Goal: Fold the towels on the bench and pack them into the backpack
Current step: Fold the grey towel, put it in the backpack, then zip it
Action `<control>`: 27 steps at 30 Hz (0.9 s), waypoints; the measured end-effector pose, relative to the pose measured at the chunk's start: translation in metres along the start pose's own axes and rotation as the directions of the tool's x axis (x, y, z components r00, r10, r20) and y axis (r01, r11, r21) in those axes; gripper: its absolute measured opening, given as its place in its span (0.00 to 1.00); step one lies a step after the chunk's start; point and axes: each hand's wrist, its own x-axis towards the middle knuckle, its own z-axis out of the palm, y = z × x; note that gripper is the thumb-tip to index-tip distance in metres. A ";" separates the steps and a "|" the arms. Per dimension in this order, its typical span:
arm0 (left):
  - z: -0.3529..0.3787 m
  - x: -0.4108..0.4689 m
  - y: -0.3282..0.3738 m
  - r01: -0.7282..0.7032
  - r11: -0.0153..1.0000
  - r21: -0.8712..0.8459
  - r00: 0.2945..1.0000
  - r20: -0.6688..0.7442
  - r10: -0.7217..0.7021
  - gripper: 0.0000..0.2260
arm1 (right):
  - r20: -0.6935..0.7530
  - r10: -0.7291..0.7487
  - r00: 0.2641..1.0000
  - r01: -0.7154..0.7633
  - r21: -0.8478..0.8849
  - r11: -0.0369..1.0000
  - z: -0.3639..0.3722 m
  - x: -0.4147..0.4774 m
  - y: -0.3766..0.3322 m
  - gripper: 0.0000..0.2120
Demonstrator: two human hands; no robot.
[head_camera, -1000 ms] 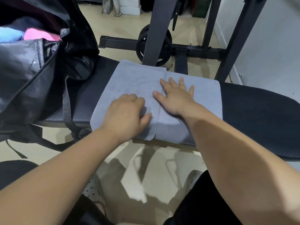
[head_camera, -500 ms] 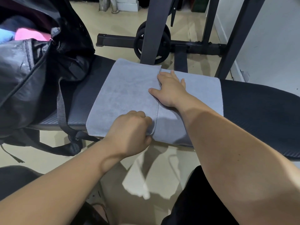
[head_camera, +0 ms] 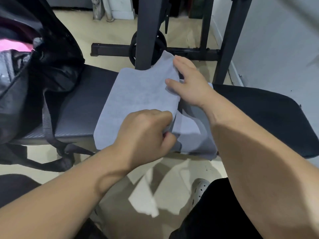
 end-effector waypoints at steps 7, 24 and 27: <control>0.059 0.015 0.045 0.128 0.984 0.123 0.931 0.326 -0.162 0.12 | 0.015 0.226 0.974 -0.217 -0.238 0.947 -0.030 -0.038 0.050 0.26; 0.046 0.016 0.057 0.115 0.970 -0.213 0.993 -0.012 -0.120 0.11 | -0.111 0.117 0.987 -0.134 -0.158 0.978 -0.049 -0.039 0.038 0.34; 0.046 0.025 0.075 0.113 0.972 -0.208 0.994 0.023 -0.111 0.14 | -0.136 0.136 0.981 -0.159 -0.174 0.972 -0.057 -0.042 0.038 0.37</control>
